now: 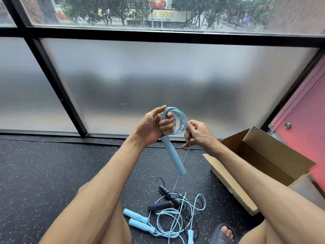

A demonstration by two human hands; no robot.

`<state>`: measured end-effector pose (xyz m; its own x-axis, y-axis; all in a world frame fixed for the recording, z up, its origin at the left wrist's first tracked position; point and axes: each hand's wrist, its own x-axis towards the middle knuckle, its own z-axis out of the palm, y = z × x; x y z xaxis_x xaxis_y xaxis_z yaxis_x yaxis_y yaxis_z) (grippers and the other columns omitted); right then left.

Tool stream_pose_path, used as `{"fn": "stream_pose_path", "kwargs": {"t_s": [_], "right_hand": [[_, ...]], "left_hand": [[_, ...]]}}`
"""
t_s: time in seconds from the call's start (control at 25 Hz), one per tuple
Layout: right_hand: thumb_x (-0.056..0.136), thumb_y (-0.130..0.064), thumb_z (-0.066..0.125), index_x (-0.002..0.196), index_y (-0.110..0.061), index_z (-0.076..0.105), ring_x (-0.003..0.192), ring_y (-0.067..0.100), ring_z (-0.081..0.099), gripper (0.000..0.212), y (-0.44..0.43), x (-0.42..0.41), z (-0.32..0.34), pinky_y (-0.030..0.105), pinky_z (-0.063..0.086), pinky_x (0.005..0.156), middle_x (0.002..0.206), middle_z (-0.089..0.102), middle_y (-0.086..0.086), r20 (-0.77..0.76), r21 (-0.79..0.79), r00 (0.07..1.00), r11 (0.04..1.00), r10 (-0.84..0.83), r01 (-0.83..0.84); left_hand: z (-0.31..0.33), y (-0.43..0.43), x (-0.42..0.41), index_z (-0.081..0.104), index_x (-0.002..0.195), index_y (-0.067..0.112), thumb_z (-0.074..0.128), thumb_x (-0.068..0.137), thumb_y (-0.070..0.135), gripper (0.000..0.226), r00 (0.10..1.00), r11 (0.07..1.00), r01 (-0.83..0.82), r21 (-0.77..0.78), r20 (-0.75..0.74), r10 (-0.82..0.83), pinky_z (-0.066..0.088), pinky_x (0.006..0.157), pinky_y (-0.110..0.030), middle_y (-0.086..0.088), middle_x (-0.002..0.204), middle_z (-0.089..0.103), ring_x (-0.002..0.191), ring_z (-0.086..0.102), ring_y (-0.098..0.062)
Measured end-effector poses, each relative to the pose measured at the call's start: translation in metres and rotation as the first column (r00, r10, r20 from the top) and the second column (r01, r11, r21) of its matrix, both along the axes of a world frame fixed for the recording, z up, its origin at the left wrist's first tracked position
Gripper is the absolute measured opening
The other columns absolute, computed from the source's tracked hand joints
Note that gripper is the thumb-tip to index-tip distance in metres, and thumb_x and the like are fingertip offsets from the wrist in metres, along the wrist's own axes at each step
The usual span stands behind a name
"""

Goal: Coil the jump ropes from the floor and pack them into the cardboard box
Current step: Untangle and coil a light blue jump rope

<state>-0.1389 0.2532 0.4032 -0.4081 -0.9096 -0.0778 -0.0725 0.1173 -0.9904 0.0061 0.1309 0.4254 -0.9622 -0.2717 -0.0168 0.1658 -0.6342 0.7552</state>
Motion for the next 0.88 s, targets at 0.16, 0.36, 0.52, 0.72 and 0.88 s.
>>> {"fn": "stream_pose_path", "kwargs": {"t_s": [0.16,0.36,0.52,0.72,0.88], "right_hand": [[0.103,-0.03,0.049,0.108,-0.003,0.051,0.061,0.021,0.063,0.028,0.004,0.006,-0.009,0.035,0.058,0.059,0.078,0.061,0.013,0.054,0.24,0.989,0.959,0.141,-0.15],[0.102,-0.019,0.052,0.108,-0.007,0.042,0.095,0.036,0.071,0.017,0.011,0.008,-0.019,0.035,0.059,0.069,0.103,0.071,0.028,0.078,0.438,0.954,0.85,0.29,-0.294],[0.102,-0.017,0.051,0.109,-0.009,0.039,0.086,0.039,0.071,0.015,0.011,0.009,-0.019,0.042,0.058,0.067,0.096,0.071,0.031,0.01,0.468,0.952,0.839,0.307,-0.276],[0.1,-0.021,0.055,0.097,-0.009,0.054,0.047,0.022,0.062,0.013,0.006,0.009,0.009,0.031,0.05,0.036,0.084,0.066,0.024,-0.426,0.371,0.874,0.926,0.235,-0.068],[0.093,-0.026,0.064,0.083,-0.013,0.066,0.047,0.007,0.052,0.017,0.006,0.014,0.026,0.029,0.046,0.044,0.068,0.068,0.001,-0.6,0.256,0.768,0.963,0.223,-0.08]], "left_hand": [[-0.002,-0.001,-0.003,0.049,0.087,0.01,0.035,0.104,0.032,0.03,0.982,0.979,-0.188,0.075,0.007,0.188,0.037,0.064,-0.026,0.001,0.067,0.037,0.056,0.037,-0.013],[-0.003,-0.002,-0.006,0.05,0.089,0.01,0.033,0.106,0.031,0.033,0.929,0.925,-0.369,0.092,0.016,0.369,0.046,0.07,-0.028,-0.002,0.071,0.052,0.062,0.054,-0.017],[-0.004,-0.005,-0.006,0.053,0.088,0.008,0.036,0.106,0.027,0.031,0.882,0.88,-0.471,0.064,0.023,0.47,0.051,0.069,-0.029,-0.007,0.077,0.053,0.064,0.058,-0.02],[-0.001,-0.011,-0.007,0.053,0.085,0.006,0.039,0.106,0.023,0.03,0.802,0.799,-0.598,0.069,0.036,0.597,0.053,0.059,-0.026,-0.01,0.077,0.051,0.062,0.054,-0.022],[-0.001,-0.011,-0.005,0.053,0.086,0.007,0.037,0.106,0.024,0.031,0.812,0.812,-0.583,0.038,0.051,0.581,0.051,0.061,-0.027,-0.009,0.078,0.05,0.06,0.054,-0.02]]}}
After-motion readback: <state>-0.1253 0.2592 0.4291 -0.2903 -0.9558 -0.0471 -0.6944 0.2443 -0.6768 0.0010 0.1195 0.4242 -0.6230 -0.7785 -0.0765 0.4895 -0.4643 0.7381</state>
